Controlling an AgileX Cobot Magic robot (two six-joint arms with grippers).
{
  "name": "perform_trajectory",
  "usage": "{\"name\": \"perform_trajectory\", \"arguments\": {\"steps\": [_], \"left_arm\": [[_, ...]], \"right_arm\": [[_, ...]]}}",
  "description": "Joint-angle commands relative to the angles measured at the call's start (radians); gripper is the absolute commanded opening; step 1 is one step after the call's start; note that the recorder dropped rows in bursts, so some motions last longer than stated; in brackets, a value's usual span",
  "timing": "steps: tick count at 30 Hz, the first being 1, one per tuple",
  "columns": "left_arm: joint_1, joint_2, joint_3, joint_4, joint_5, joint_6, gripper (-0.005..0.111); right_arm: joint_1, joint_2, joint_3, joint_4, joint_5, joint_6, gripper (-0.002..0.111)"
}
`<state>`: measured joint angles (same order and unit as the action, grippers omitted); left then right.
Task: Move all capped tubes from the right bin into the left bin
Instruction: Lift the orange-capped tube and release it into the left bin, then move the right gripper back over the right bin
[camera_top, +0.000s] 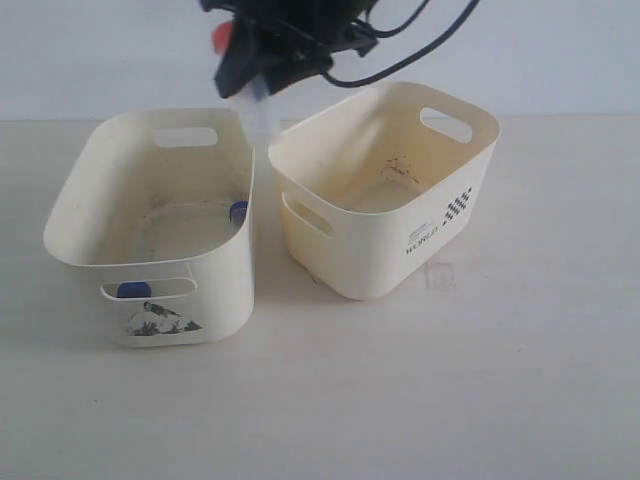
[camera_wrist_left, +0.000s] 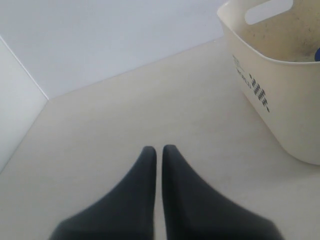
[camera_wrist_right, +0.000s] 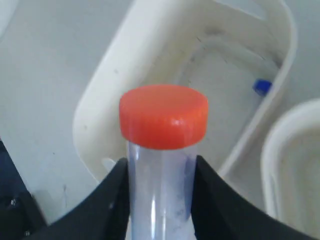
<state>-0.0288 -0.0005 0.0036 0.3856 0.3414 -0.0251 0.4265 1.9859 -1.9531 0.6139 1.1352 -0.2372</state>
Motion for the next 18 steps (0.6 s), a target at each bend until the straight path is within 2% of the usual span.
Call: {"name": "perform_trajectory", "arguments": {"steps": [1, 3, 5, 9, 10, 11, 12, 14, 17, 18], "left_arm": [[-0.004, 0.000, -0.004, -0.003, -0.005, -0.010, 0.004], [-0.004, 0.000, -0.004, -0.003, -0.005, -0.010, 0.004], [-0.004, 0.000, -0.004, -0.003, -0.005, -0.010, 0.004], [-0.004, 0.000, -0.004, -0.003, -0.005, -0.010, 0.004], [-0.004, 0.000, -0.004, -0.003, -0.005, -0.010, 0.004], [-0.004, 0.000, -0.004, -0.003, -0.005, -0.010, 0.004], [-0.004, 0.000, -0.004, -0.003, -0.005, -0.010, 0.004], [-0.004, 0.000, -0.004, -0.003, -0.005, -0.010, 0.004], [-0.004, 0.000, -0.004, -0.003, -0.005, -0.010, 0.004], [-0.004, 0.000, -0.004, -0.003, -0.005, -0.010, 0.004]], "right_arm": [[0.088, 0.036, -0.001, 0.022, -0.213, -0.064, 0.000], [0.119, 0.064, -0.001, -0.004, -0.272, -0.070, 0.001], [0.143, 0.097, -0.001, -0.048, -0.302, -0.074, 0.009], [0.152, 0.144, -0.001, -0.083, -0.319, -0.061, 0.043], [0.152, 0.149, -0.001, -0.092, -0.319, -0.051, 0.050], [0.152, 0.149, -0.001, -0.102, -0.319, -0.026, 0.053], [0.152, 0.149, -0.003, -0.115, -0.319, -0.004, 0.051], [0.152, 0.140, -0.003, -0.140, -0.319, 0.022, 0.037], [0.152, 0.114, -0.003, -0.161, -0.339, 0.009, 0.002], [0.152, 0.104, -0.003, -0.163, -0.334, 0.009, 0.000]]}}
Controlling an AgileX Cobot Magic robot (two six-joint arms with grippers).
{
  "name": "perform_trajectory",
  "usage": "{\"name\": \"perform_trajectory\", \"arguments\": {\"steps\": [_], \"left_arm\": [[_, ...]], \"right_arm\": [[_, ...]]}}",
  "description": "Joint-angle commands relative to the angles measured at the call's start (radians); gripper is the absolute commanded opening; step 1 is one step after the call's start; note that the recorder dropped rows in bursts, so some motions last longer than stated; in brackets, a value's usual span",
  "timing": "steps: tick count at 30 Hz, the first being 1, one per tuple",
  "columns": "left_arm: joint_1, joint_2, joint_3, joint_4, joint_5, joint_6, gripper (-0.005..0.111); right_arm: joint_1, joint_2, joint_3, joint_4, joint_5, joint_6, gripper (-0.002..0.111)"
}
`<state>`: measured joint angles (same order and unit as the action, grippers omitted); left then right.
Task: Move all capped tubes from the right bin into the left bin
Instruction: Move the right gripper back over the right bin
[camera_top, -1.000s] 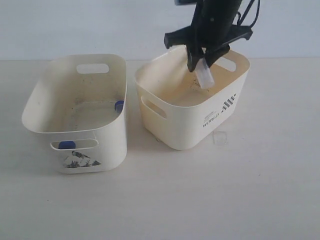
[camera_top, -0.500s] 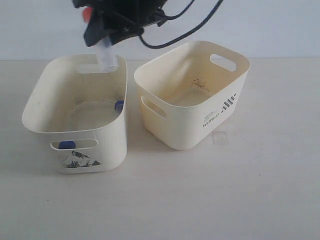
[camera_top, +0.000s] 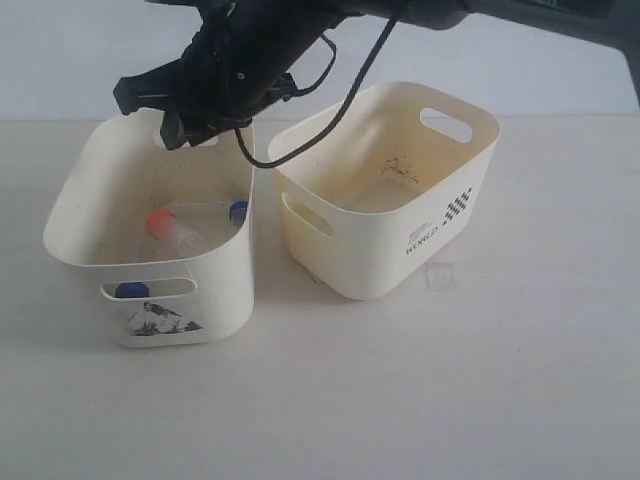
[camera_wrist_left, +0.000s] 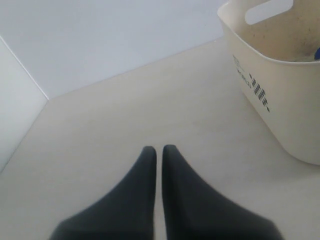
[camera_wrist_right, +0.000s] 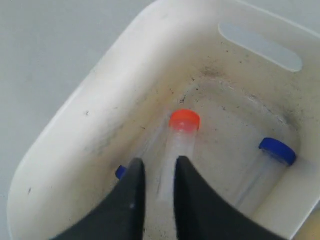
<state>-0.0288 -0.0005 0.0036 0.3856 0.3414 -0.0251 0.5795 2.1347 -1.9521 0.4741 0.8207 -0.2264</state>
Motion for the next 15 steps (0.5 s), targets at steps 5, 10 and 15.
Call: {"name": "perform_trajectory", "arguments": {"steps": [5, 10, 15], "left_arm": [[-0.004, 0.000, -0.004, -0.003, -0.005, -0.010, 0.004], [-0.004, 0.000, -0.004, -0.003, -0.005, -0.010, 0.004], [-0.004, 0.000, -0.004, -0.003, -0.005, -0.010, 0.004]], "right_arm": [[-0.003, -0.104, -0.004, -0.246, 0.062, 0.084, 0.000], [-0.003, -0.142, -0.004, -0.453, 0.283, 0.202, 0.000], [-0.003, -0.144, -0.004, -0.485, 0.400, 0.197, 0.002]]}}
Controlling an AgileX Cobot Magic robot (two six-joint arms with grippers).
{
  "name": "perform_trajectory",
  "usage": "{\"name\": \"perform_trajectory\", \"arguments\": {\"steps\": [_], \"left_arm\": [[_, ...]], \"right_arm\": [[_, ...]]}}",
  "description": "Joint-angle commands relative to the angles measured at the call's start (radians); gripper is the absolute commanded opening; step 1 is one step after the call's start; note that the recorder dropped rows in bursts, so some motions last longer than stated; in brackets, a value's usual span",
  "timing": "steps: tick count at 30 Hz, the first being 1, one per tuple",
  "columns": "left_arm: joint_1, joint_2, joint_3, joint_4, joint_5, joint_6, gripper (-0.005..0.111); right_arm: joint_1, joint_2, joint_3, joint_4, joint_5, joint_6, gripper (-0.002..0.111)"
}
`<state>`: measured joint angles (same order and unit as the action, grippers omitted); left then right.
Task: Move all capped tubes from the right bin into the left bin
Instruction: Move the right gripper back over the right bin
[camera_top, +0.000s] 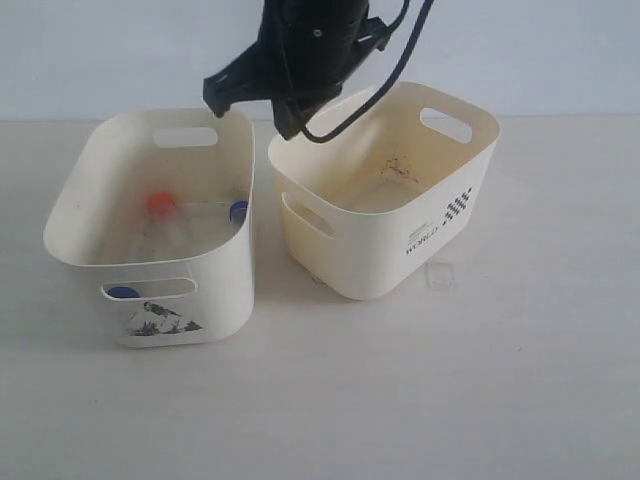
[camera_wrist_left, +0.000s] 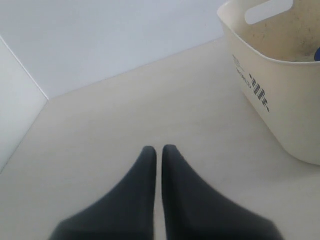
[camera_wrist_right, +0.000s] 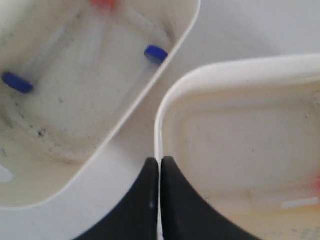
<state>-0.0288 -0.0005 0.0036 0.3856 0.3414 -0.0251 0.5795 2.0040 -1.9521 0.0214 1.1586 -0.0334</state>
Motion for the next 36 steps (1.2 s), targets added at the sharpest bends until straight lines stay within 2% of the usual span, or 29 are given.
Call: {"name": "perform_trajectory", "arguments": {"steps": [1, 3, 7, 8, 9, 12, 14, 16, 20, 22, 24, 29, 36], "left_arm": [[-0.004, 0.000, -0.004, -0.003, -0.005, -0.010, 0.004], [-0.004, 0.000, -0.004, -0.003, -0.005, -0.010, 0.004], [-0.004, 0.000, -0.004, -0.003, -0.005, -0.010, 0.004], [-0.004, 0.000, -0.004, -0.003, -0.005, -0.010, 0.004], [-0.004, 0.000, -0.004, -0.003, -0.005, -0.010, 0.004], [-0.004, 0.000, -0.004, -0.003, -0.005, -0.010, 0.004], [-0.004, 0.000, -0.004, -0.003, -0.005, -0.010, 0.004], [-0.004, 0.000, -0.004, -0.003, -0.005, -0.010, 0.004], [-0.004, 0.000, -0.004, -0.003, -0.005, -0.010, 0.004], [-0.004, 0.000, -0.004, -0.003, -0.005, -0.010, 0.004], [-0.004, 0.000, -0.004, -0.003, -0.005, -0.010, 0.004], [-0.004, 0.000, -0.004, -0.003, -0.005, -0.010, 0.004], [-0.004, 0.000, -0.004, -0.003, -0.005, -0.010, 0.004]], "right_arm": [[-0.003, -0.013, -0.004, -0.032, 0.062, -0.004, 0.006], [-0.003, -0.013, -0.004, -0.032, 0.062, -0.019, 0.019], [-0.003, -0.013, -0.004, -0.030, 0.062, -0.020, 0.056], [-0.003, -0.013, -0.002, -0.034, 0.062, -0.020, 0.057], [-0.003, -0.009, -0.002, -0.037, 0.062, -0.013, 0.052], [-0.003, 0.004, -0.002, -0.041, 0.062, 0.002, 0.026], [-0.003, 0.018, -0.002, -0.041, 0.062, 0.002, 0.019], [-0.003, 0.032, -0.002, -0.033, 0.062, 0.002, 0.022], [-0.003, 0.043, -0.002, -0.030, 0.062, 0.002, 0.051], [-0.003, 0.044, -0.002, -0.030, 0.062, 0.002, 0.060], [-0.003, 0.044, -0.002, -0.030, 0.062, 0.002, 0.057], [-0.003, 0.065, -0.002, -0.030, 0.062, 0.002, 0.042], [-0.001, 0.110, -0.002, -0.021, 0.062, 0.000, 0.042]]}}
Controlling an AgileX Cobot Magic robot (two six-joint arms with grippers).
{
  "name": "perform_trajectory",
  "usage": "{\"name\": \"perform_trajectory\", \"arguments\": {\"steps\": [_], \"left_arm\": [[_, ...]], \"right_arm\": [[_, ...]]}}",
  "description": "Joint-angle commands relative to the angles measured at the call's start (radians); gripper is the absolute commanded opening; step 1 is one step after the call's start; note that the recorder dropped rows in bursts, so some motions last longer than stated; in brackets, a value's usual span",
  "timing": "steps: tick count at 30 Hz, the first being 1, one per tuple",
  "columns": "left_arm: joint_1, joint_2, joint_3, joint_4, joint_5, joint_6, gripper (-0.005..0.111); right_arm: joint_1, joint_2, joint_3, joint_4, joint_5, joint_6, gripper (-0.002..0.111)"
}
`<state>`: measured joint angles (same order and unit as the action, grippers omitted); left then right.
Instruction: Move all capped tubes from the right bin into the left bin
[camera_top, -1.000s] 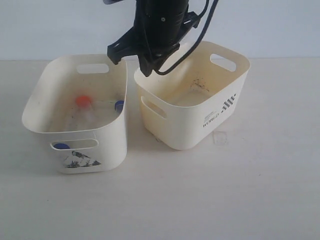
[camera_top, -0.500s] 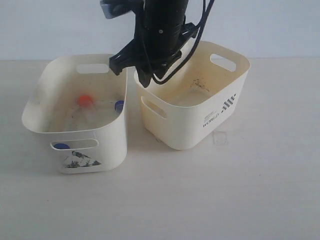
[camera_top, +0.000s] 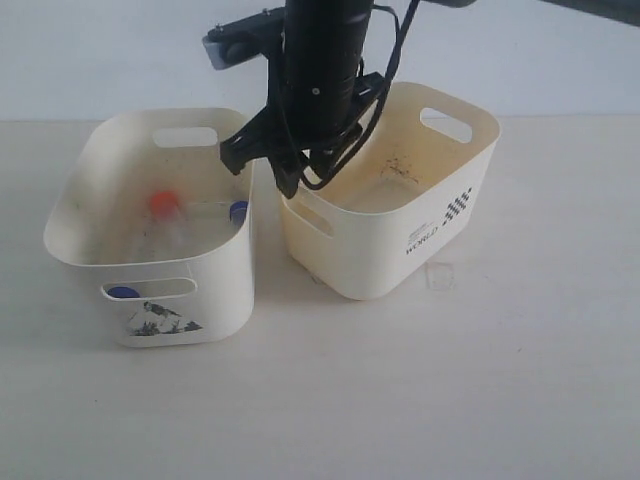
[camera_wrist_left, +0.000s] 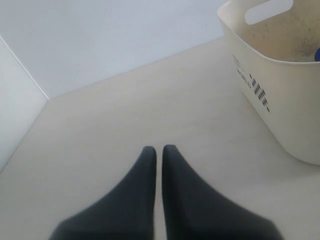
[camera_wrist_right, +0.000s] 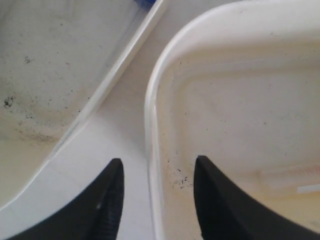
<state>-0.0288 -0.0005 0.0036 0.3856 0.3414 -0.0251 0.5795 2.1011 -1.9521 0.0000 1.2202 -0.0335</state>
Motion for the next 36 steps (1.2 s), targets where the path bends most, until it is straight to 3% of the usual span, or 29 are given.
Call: {"name": "perform_trajectory", "arguments": {"steps": [1, 5, 7, 8, 10, 14, 16, 28, 36], "left_arm": [[-0.004, 0.000, -0.004, -0.003, -0.005, -0.010, 0.004], [-0.004, 0.000, -0.004, -0.003, -0.005, -0.010, 0.004], [-0.004, 0.000, -0.004, -0.003, -0.005, -0.010, 0.004], [-0.004, 0.000, -0.004, -0.003, -0.005, -0.010, 0.004], [-0.004, 0.000, -0.004, -0.003, -0.005, -0.010, 0.004], [-0.004, 0.000, -0.004, -0.003, -0.005, -0.010, 0.004], [-0.004, 0.000, -0.004, -0.003, -0.005, -0.010, 0.004], [-0.004, 0.000, -0.004, -0.003, -0.005, -0.010, 0.004], [-0.004, 0.000, -0.004, -0.003, -0.005, -0.010, 0.004]], "right_arm": [[-0.001, 0.013, -0.002, 0.000, 0.001, 0.000, 0.042], [-0.001, 0.016, -0.002, 0.000, 0.001, -0.012, 0.041], [-0.001, 0.016, -0.002, 0.000, 0.001, -0.032, 0.031], [-0.001, 0.016, -0.002, 0.000, 0.001, -0.032, 0.019], [-0.001, 0.016, -0.002, 0.000, 0.001, -0.032, 0.008], [-0.001, 0.028, -0.002, 0.000, 0.001, -0.102, 0.010], [-0.001, 0.025, -0.002, 0.000, 0.001, -0.154, -0.001], [-0.001, -0.009, 0.005, 0.082, 0.001, -0.261, 0.000], [-0.001, -0.132, 0.196, 0.019, 0.001, -0.333, 0.000]]}}
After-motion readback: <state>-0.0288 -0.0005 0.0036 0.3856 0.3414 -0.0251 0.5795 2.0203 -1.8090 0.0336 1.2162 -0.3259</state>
